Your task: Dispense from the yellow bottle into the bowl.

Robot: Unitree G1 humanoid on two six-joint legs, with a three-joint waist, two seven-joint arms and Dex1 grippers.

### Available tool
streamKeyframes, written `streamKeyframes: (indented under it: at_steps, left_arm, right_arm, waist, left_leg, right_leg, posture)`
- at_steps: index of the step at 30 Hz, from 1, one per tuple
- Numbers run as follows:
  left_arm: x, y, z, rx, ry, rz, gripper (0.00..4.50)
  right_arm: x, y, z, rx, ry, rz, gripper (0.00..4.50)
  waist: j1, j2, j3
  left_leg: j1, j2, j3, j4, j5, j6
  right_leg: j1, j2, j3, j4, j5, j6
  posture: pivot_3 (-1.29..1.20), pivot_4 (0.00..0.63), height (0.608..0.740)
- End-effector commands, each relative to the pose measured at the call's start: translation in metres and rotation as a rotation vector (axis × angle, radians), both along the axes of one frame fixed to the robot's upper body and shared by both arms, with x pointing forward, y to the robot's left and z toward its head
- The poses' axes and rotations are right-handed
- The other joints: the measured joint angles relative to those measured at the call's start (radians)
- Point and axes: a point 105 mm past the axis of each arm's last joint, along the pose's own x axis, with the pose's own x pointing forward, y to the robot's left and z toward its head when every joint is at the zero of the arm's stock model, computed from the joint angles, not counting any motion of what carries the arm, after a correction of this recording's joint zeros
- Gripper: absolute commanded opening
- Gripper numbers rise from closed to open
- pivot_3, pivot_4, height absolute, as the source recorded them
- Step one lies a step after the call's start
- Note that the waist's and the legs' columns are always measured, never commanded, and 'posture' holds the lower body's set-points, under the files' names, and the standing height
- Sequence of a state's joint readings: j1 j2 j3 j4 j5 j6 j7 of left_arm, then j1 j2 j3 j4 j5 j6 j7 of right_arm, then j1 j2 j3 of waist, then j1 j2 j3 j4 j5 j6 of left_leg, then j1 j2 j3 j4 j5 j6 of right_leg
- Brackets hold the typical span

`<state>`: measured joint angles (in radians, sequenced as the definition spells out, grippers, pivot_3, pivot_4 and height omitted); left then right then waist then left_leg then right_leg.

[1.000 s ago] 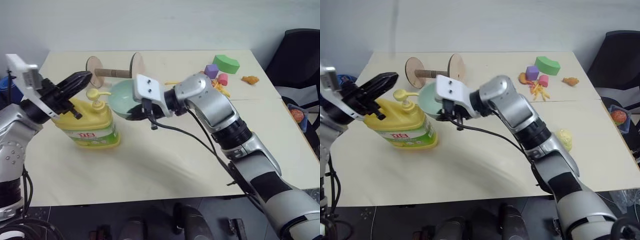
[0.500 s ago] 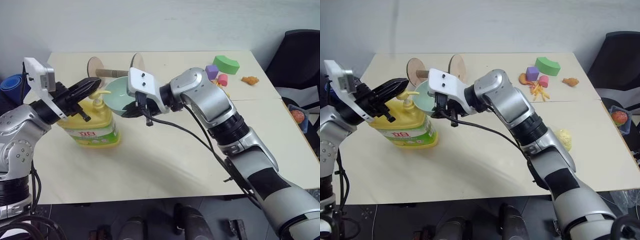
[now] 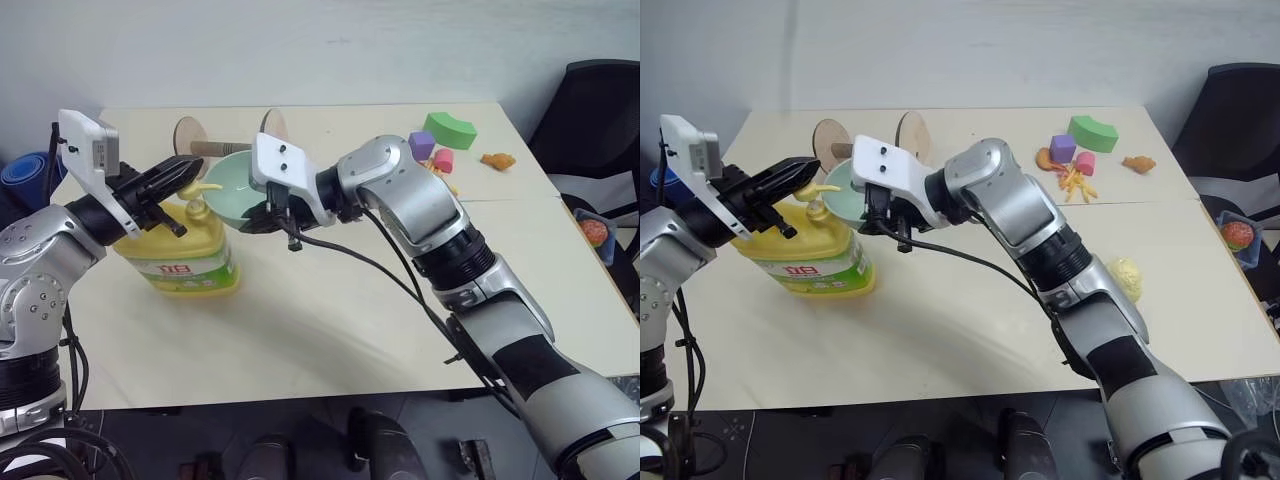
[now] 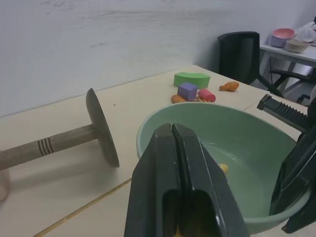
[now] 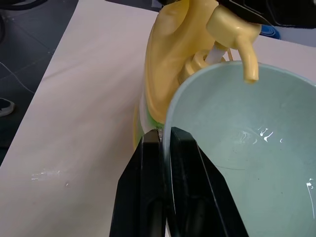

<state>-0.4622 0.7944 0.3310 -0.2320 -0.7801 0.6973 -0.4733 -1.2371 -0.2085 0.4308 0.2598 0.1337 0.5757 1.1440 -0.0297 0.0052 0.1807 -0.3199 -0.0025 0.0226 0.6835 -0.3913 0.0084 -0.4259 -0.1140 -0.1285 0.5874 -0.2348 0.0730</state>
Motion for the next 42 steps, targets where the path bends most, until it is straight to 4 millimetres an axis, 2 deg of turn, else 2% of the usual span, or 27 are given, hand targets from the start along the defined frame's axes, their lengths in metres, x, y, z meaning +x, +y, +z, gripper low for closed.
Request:
streamKeyframes:
  at_steps: [1, 6, 10, 12, 15, 17, 19, 24, 26, 28, 30, 32, 36, 39, 42]
  left_arm:
    - [0.008, 0.001, -0.068, 0.066, 0.263, 0.040, 0.03]
    - [0.007, 0.000, -0.081, 0.061, 0.303, 0.040, 0.03]
    - [0.005, 0.000, -0.083, 0.050, 0.295, 0.043, 0.03]
    - [0.007, 0.001, -0.070, -0.003, 0.234, 0.048, 0.03]
    - [0.006, 0.001, -0.034, -0.079, 0.071, 0.021, 0.03]
    - [-0.001, 0.002, -0.004, -0.113, -0.086, -0.023, 0.03]
    - [-0.013, 0.004, 0.015, -0.097, -0.200, -0.081, 0.03]
    - [-0.044, 0.003, 0.016, 0.006, -0.269, -0.248, 0.03]
    - [-0.056, -0.003, 0.007, 0.042, -0.233, -0.327, 0.03]
    - [-0.065, -0.007, -0.006, 0.086, -0.181, -0.382, 0.03]
    - [-0.078, -0.016, -0.039, 0.142, -0.068, -0.449, 0.03]
    - [-0.087, -0.021, -0.059, 0.180, -0.006, -0.480, 0.03]
    - [-0.098, -0.026, -0.096, 0.229, 0.082, -0.472, 0.03]
    - [-0.094, -0.014, -0.122, 0.206, 0.121, -0.359, 0.03]
    - [-0.092, 0.004, -0.143, 0.219, 0.145, -0.263, 0.59]
  right_arm:
    - [-0.008, 0.007, 0.021, 0.044, -0.058, 0.040, 0.00]
    - [-0.008, 0.007, 0.020, 0.045, -0.051, 0.041, 0.00]
    - [-0.009, 0.008, 0.018, 0.048, -0.039, 0.048, 0.00]
    - [-0.009, 0.008, 0.018, 0.050, -0.039, 0.048, 0.00]
    - [-0.008, 0.001, 0.018, 0.068, -0.043, 0.047, 0.00]
    - [-0.005, -0.012, 0.017, 0.092, -0.049, 0.041, 0.00]
    - [-0.001, -0.030, 0.010, 0.099, -0.062, 0.031, 0.00]
    - [0.008, -0.088, -0.031, 0.036, -0.042, -0.032, 0.00]
    - [0.007, -0.106, -0.053, 0.009, 0.004, -0.058, 0.00]
    - [0.006, -0.116, -0.070, -0.001, 0.046, -0.074, 0.00]
    - [0.011, -0.129, -0.104, -0.029, 0.057, -0.123, 0.00]
    - [0.012, -0.136, -0.123, -0.048, 0.045, -0.144, 0.00]
    - [0.015, -0.136, -0.141, -0.005, -0.091, -0.151, 0.00]
    - [0.000, -0.136, -0.148, 0.064, -0.030, -0.098, 0.00]
    - [-0.012, -0.146, -0.145, 0.113, -0.001, -0.096, 0.88]
  waist:
    - [0.000, 0.002, -0.001]
    - [0.000, 0.007, -0.006]
    - [0.000, 0.011, -0.010]
    - [0.000, 0.012, -0.011]
    - [0.000, 0.012, -0.011]
    - [0.000, 0.012, -0.011]
    - [0.004, 0.007, -0.010]
    - [0.003, 0.001, -0.009]
    - [0.002, 0.000, -0.008]
    - [-0.002, 0.000, -0.007]
    - [-0.005, 0.000, -0.007]
    - [-0.003, 0.001, -0.006]
    - [0.001, 0.001, -0.002]
    - [0.003, 0.001, -0.002]
    - [0.008, 0.001, -0.002]
  left_leg:
    - [0.000, 0.000, 0.000, 0.000, 0.000, 0.000]
    - [0.002, 0.000, 0.002, -0.001, 0.000, 0.000]
    - [0.003, 0.000, 0.003, -0.001, 0.000, 0.000]
    - [0.003, 0.000, 0.003, -0.001, 0.000, 0.000]
    - [0.002, 0.000, 0.003, -0.001, 0.000, 0.000]
    - [0.002, 0.000, 0.003, -0.001, 0.000, 0.000]
    - [-0.001, 0.000, 0.002, -0.001, 0.000, 0.000]
    - [-0.005, -0.001, -0.001, 0.000, -0.001, 0.002]
    - [-0.006, -0.001, 0.000, -0.001, -0.002, 0.002]
    - [-0.006, 0.000, 0.000, -0.001, -0.002, 0.002]
    - [-0.005, 0.001, 0.003, -0.001, -0.001, 0.002]
    - [0.000, 0.003, 0.006, -0.002, -0.002, 0.000]
    - [0.000, 0.003, 0.007, -0.001, -0.002, 0.000]
    - [0.000, 0.004, 0.007, -0.001, -0.002, 0.000]
    - [-0.001, 0.004, 0.006, -0.001, -0.003, 0.001]
  right_leg:
    - [0.000, 0.000, 0.000, 0.000, 0.000, 0.000]
    - [0.001, 0.000, 0.002, 0.001, 0.000, 0.000]
    - [0.001, 0.000, 0.003, 0.001, 0.000, 0.000]
    - [0.000, 0.000, 0.004, 0.001, 0.000, 0.000]
    - [0.000, 0.000, 0.004, 0.001, 0.000, 0.000]
    - [0.000, 0.000, 0.003, 0.001, 0.000, 0.000]
    - [-0.002, 0.000, 0.002, 0.000, 0.000, 0.000]
    - [-0.003, 0.000, -0.002, -0.004, 0.000, 0.000]
    - [-0.003, 0.000, -0.003, -0.005, 0.000, 0.000]
    - [-0.002, 0.000, -0.003, -0.006, 0.000, 0.000]
    - [-0.002, 0.000, -0.003, -0.006, 0.000, 0.000]
    - [-0.001, 0.001, -0.002, -0.005, 0.000, 0.000]
    - [-0.001, 0.001, 0.002, -0.004, 0.000, -0.001]
    - [-0.001, 0.001, 0.003, -0.003, 0.000, -0.001]
    - [-0.001, 0.001, 0.001, -0.005, 0.000, -0.001]
  posture:
    - [0.00, 0.150, 0.740]
    - [0.00, 0.150, 0.740]
    - [0.00, 0.150, 0.740]
    - [0.00, 0.150, 0.740]
    - [0.00, 0.150, 0.740]
    - [0.00, 0.150, 0.740]
    - [0.00, 0.150, 0.740]
    - [0.00, 0.150, 0.740]
    - [0.00, 0.150, 0.740]
    - [0.00, 0.150, 0.740]
    - [0.00, 0.150, 0.740]
    - [0.00, 0.150, 0.740]
    - [0.00, 0.150, 0.740]
    - [0.00, 0.150, 0.740]
    - [0.00, 0.150, 0.740]
